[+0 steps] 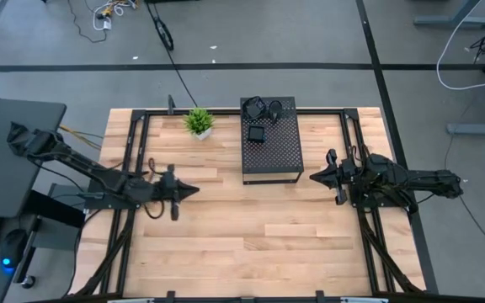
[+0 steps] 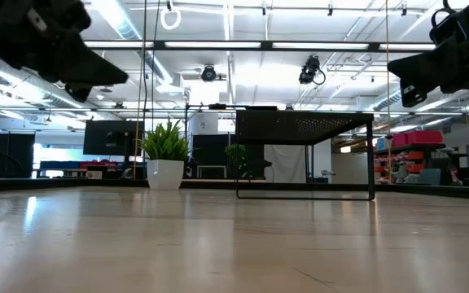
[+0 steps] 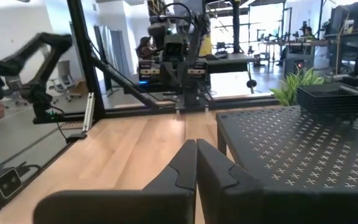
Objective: Pick & Place Mini shaped plates
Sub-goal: Return to Home Position
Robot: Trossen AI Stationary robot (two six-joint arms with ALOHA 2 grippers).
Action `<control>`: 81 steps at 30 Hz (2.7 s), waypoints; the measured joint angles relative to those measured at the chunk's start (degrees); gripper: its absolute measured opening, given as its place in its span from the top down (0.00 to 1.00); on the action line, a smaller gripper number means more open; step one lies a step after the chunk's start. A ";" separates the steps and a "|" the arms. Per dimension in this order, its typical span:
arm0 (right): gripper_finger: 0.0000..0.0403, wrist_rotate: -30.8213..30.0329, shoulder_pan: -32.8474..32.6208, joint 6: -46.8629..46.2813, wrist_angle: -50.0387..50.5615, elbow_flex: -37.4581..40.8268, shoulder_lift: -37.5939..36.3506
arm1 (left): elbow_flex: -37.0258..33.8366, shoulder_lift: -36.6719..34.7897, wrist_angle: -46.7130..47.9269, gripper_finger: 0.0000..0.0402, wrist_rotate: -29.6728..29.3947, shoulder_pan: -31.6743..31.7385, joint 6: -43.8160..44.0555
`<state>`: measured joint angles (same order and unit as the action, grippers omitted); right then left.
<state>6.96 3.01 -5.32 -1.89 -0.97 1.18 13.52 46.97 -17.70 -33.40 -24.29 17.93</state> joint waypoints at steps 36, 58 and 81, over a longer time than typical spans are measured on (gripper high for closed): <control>0.98 -0.06 -0.01 -0.15 -0.13 0.00 0.01 | -12.99 -46.91 8.86 0.99 30.67 13.81 -18.99; 0.98 -0.06 -0.01 -0.15 -0.28 -0.02 0.01 | -13.07 -46.58 14.65 0.97 31.48 27.08 -16.95; 0.98 0.81 -1.88 -0.11 -1.87 -0.11 -1.13 | -13.10 -46.61 14.31 0.94 29.54 27.08 -12.10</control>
<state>7.77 1.13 -5.44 -3.76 -1.08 0.05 0.43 0.36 -3.39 -3.87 2.79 5.82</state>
